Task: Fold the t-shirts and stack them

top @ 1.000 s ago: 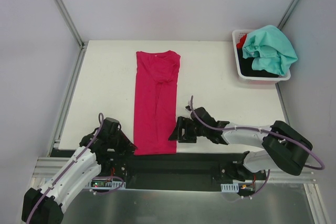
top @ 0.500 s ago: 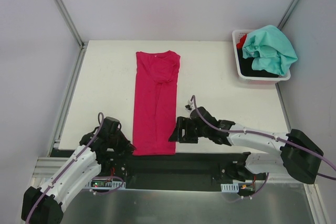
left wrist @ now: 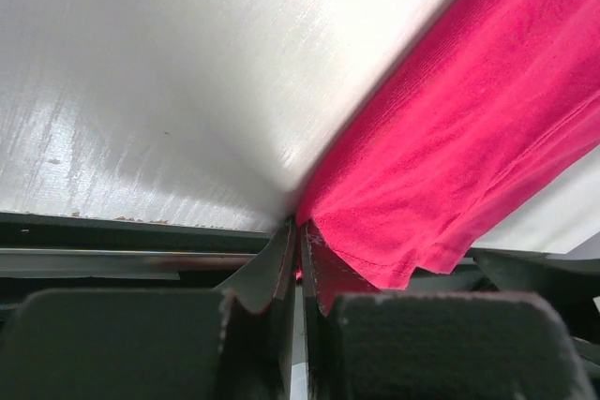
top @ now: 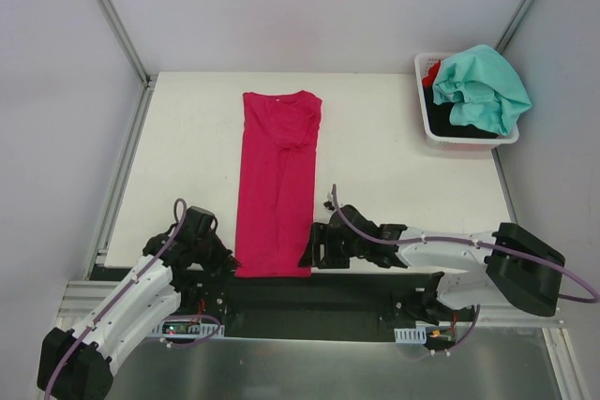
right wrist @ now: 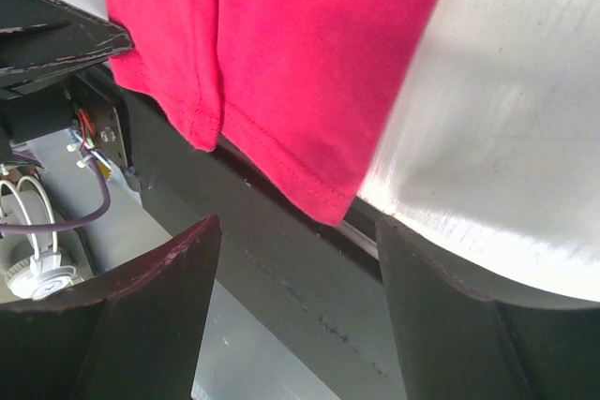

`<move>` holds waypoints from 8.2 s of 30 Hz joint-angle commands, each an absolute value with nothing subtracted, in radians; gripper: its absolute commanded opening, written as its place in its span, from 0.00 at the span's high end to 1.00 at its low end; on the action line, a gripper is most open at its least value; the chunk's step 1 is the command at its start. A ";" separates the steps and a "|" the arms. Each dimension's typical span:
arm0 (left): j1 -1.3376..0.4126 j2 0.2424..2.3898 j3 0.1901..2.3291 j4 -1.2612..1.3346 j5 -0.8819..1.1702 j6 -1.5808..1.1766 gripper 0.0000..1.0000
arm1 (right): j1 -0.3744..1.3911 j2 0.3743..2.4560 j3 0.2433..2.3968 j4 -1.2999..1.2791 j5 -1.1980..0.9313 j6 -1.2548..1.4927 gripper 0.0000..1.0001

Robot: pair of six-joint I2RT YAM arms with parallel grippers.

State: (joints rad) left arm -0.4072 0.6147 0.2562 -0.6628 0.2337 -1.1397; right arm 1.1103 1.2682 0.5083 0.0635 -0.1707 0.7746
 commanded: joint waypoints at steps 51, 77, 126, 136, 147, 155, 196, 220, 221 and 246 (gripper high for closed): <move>-0.531 0.512 0.325 -0.768 0.203 -1.258 1.00 | 1.232 1.193 0.555 -0.066 -0.054 0.825 1.00; -0.617 0.695 0.583 -0.807 0.005 -1.230 1.00 | 1.134 1.080 0.759 -0.390 0.087 0.638 0.99; -0.394 1.290 1.005 -0.554 0.031 -0.953 1.00 | 0.720 1.462 1.187 -0.416 -0.201 0.327 0.99; -0.348 1.434 1.092 -0.502 0.066 -0.927 1.00 | 0.650 1.597 1.275 -0.400 -0.275 0.287 0.99; -0.301 1.542 1.160 -0.471 0.100 -0.913 1.00 | 0.606 1.727 1.382 -0.410 -0.322 0.265 0.99; -0.287 1.597 1.177 -0.449 0.120 -0.908 1.00 | 0.571 1.784 1.437 -0.422 -0.341 0.245 0.99; -0.230 1.586 1.140 -0.420 0.124 -0.907 0.94 | 0.515 1.942 1.595 -0.466 -0.374 0.166 0.91; -0.244 1.609 1.046 -0.318 0.187 -0.940 0.94 | 0.531 1.933 1.685 -0.549 -0.342 0.141 0.46; -0.247 1.624 1.049 -0.311 0.180 -0.936 0.93 | 0.531 1.924 1.669 -0.542 -0.347 0.143 0.46; -0.262 1.617 1.049 -0.365 0.130 -0.899 0.63 | 0.542 1.795 1.537 -0.541 -0.325 0.135 0.48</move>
State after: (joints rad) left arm -0.2562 1.6798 1.0473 -0.2974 0.1696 -0.9237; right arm 0.5331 1.8687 1.5486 -0.5323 -0.3389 0.1448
